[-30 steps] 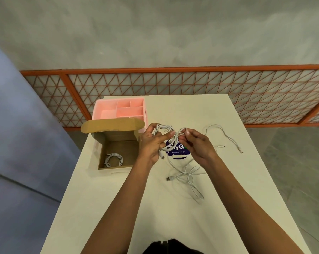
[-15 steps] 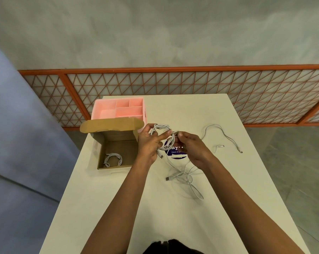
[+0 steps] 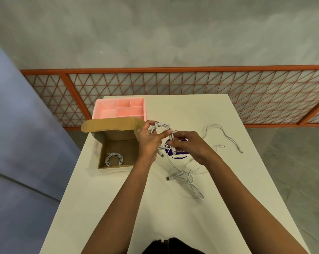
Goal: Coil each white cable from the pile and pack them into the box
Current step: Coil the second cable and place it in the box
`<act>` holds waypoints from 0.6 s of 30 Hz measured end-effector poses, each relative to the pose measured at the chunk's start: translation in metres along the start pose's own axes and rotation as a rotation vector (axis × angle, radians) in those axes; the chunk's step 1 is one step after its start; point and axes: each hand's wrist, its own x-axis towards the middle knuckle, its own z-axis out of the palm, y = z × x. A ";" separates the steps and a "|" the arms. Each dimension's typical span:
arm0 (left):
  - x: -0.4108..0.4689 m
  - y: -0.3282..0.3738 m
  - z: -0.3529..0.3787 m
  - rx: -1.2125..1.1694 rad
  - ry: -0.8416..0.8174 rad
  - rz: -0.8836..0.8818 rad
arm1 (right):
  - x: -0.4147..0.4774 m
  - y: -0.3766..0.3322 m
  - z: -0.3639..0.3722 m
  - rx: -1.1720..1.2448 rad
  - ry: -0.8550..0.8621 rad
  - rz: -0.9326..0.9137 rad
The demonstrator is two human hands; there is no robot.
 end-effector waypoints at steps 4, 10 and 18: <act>0.004 -0.007 -0.003 0.094 0.046 0.074 | 0.001 -0.008 0.000 -0.007 0.099 0.121; 0.002 -0.007 -0.003 0.260 0.047 0.223 | -0.001 -0.016 -0.001 0.024 -0.050 0.249; -0.005 -0.009 -0.004 0.411 0.092 0.325 | -0.007 -0.015 -0.004 -0.140 -0.069 0.109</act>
